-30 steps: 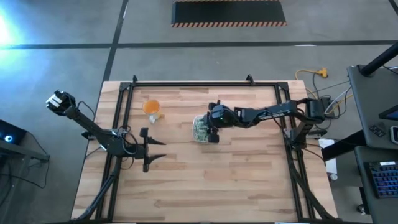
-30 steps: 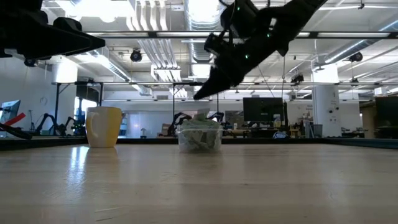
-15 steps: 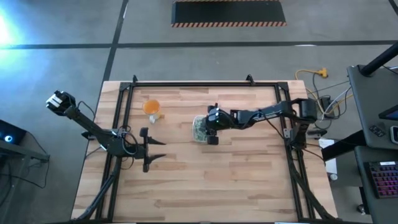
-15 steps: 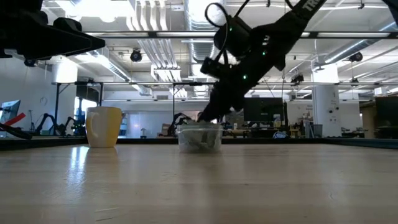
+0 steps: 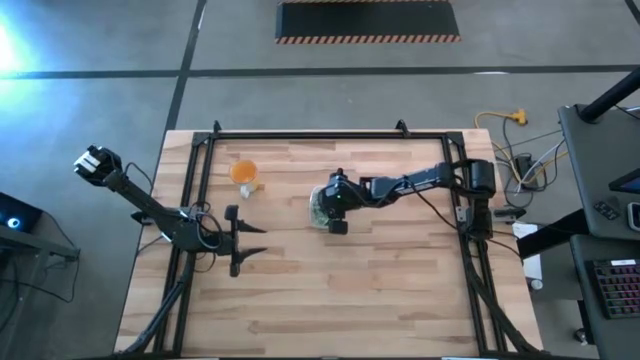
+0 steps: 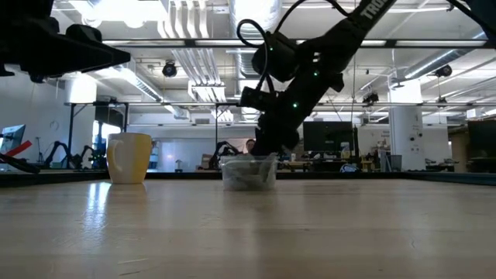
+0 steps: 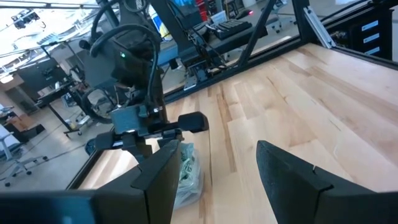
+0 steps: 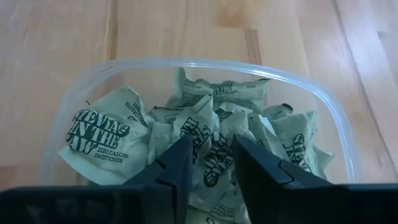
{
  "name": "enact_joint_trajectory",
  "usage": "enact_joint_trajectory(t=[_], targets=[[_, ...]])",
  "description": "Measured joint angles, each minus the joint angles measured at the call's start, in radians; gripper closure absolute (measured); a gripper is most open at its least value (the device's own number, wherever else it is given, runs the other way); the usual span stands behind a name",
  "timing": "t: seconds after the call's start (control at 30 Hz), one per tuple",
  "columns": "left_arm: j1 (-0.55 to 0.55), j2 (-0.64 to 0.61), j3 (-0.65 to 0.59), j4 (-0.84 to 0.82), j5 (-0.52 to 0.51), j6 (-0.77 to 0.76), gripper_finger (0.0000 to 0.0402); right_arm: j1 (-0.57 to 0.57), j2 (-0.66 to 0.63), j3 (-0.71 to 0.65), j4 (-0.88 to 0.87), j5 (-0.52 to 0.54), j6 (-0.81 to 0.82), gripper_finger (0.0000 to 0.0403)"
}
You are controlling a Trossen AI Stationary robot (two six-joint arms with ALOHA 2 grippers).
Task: Pick and place Stevia / Truvia into bins
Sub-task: Adjust the stevia packets in the bin, then return to Home Position
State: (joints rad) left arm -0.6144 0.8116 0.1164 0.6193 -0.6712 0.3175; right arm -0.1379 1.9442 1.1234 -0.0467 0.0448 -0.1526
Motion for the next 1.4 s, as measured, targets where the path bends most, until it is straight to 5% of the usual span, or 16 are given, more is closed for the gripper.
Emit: enact_joint_trajectory(t=[0.43, 0.8, 0.9, 1.03, 1.1, 1.27, 1.4], targets=[[0.0, 0.0, -0.007, 0.0, -0.002, -0.007, 0.0207, -0.001, -0.019, 0.042, -0.062, -0.001, 0.022, 0.0197], [0.0, -0.001, -0.007, 0.001, -0.033, -0.023, 0.0207, 0.002, -0.118, 0.046, -0.146, 0.003, 0.015, 0.0188], [0.0, -0.003, 0.0, 0.019, -0.138, -0.023, 0.0207, 0.003, -0.157, 0.047, -0.144, -0.002, 0.018, 0.0188], [0.009, -0.017, 0.0, 0.231, -0.559, -0.043, 0.0207, 0.012, -0.227, 0.041, -0.141, -0.085, 0.003, 0.0188], [0.008, -0.023, -0.01, 0.314, -0.634, -0.073, 0.0207, 0.018, -0.271, 0.031, -0.145, -0.148, -0.052, 0.0188], [0.056, -0.075, -0.01, 0.325, -0.193, 0.063, 0.0207, 0.023, -0.375, -0.012, -0.116, -0.186, -0.095, 0.0188], [0.165, -0.11, -0.01, 0.305, -0.146, 0.074, 0.0207, 0.022, -0.467, -0.088, -0.045, -0.184, -0.12, 0.0189]])
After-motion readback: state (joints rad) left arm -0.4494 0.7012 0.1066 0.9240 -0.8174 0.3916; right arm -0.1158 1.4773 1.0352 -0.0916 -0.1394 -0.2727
